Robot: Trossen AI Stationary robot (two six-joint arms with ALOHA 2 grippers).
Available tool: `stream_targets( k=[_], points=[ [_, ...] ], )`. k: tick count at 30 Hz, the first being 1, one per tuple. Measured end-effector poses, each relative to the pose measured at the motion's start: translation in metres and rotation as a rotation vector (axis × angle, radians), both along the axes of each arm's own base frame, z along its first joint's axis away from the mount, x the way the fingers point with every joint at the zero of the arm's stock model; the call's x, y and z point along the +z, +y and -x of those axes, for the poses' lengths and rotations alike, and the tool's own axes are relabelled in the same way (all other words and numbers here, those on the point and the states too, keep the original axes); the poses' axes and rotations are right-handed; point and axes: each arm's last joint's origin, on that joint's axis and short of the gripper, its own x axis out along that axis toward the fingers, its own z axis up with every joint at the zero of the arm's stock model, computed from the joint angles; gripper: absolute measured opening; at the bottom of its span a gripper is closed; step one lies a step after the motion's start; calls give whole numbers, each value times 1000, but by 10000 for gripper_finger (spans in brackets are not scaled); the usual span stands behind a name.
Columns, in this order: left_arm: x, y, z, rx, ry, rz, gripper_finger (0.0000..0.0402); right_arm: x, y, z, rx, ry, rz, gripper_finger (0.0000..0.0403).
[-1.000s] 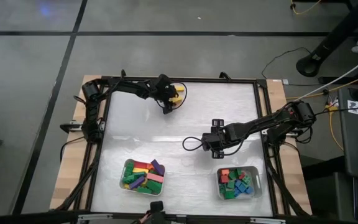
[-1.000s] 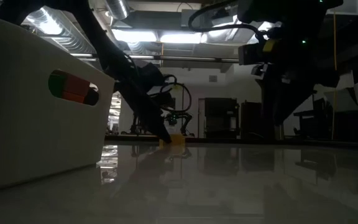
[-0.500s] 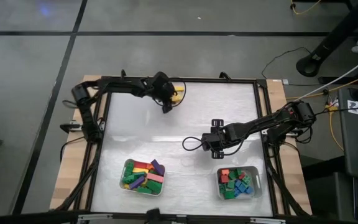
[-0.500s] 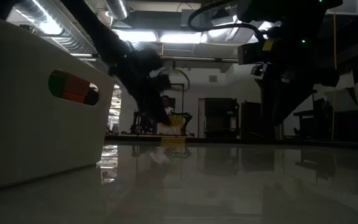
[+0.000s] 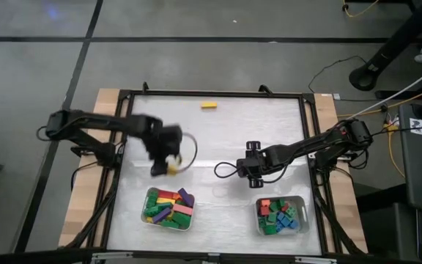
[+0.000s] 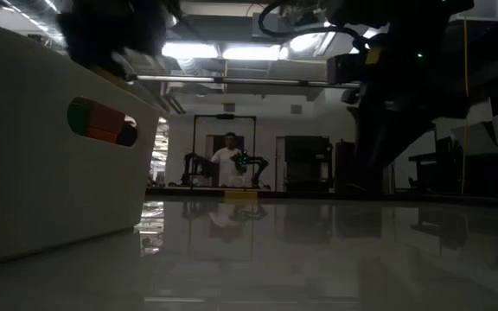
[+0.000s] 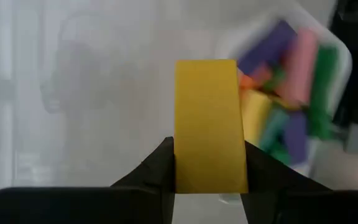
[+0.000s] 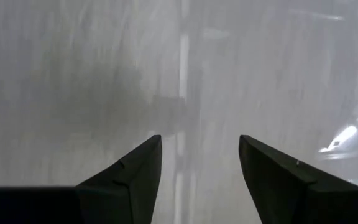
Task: Sort blocks by size
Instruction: Put the rectangular yellow block into the white bin
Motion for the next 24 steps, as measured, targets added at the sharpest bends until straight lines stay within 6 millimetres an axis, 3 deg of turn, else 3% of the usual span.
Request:
stream_targets(
  k=[7,15,24],
  points=[
    [2,-78,9,-31,61,-22,120,26,-2,18,132,7,-32,214],
    [6,-122,10,108,-8,-3,129,71,-10,51,204,-211,-31,214],
    [-11,-141,24,381,95,2,136,42,-23,111,160,-492,-129,214]
  ],
)
